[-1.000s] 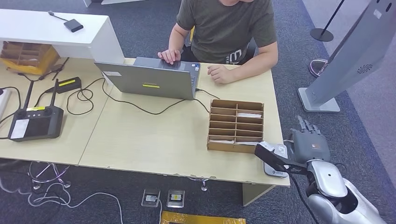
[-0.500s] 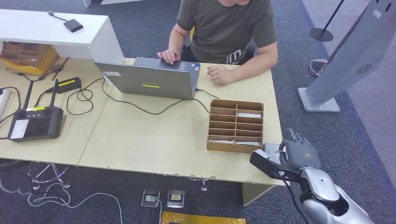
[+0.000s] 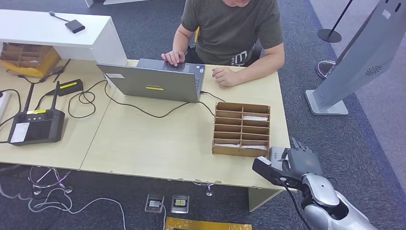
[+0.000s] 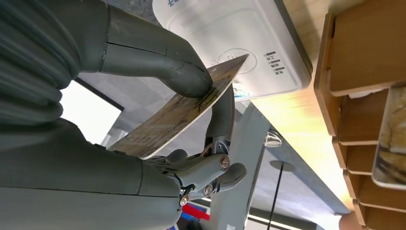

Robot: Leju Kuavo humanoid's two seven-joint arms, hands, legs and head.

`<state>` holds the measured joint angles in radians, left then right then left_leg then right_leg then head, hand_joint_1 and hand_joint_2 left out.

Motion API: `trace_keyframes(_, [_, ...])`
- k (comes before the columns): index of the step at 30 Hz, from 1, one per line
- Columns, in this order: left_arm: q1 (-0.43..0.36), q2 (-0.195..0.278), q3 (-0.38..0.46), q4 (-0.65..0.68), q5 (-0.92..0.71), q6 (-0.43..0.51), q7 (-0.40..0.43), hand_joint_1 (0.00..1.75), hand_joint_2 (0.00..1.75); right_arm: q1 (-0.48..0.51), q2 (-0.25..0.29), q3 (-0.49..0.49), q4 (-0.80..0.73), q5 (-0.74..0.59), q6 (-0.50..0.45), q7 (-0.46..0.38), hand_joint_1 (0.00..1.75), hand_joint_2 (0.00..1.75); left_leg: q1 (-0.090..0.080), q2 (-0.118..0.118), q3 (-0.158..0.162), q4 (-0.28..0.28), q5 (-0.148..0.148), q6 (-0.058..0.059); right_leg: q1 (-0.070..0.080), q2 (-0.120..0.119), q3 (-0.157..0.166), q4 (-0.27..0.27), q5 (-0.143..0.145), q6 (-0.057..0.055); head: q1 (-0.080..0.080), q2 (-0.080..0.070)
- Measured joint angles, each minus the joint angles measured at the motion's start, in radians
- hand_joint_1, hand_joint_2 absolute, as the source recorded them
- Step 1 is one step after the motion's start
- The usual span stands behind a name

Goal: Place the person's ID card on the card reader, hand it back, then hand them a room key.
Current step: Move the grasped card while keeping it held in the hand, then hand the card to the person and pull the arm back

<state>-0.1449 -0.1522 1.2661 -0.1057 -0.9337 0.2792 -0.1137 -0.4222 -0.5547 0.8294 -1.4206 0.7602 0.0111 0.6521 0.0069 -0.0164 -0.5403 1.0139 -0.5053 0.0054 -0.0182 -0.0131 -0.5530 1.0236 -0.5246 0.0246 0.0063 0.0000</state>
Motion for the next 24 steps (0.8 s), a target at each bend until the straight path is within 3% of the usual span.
trace_keyframes(24, [0.0, 0.001, 0.0, 0.0, -0.015, 0.002, 0.004, 0.0, 0.0, -0.011, 0.006, 0.034, 0.056, -0.037, 0.003, 0.026, 1.75, 1.75, 0.0, 0.0, 0.0, 0.0, 0.0, 0.0, 0.0, 0.0, 0.0, 0.0, 0.0, 0.0, 0.0, 0.0])
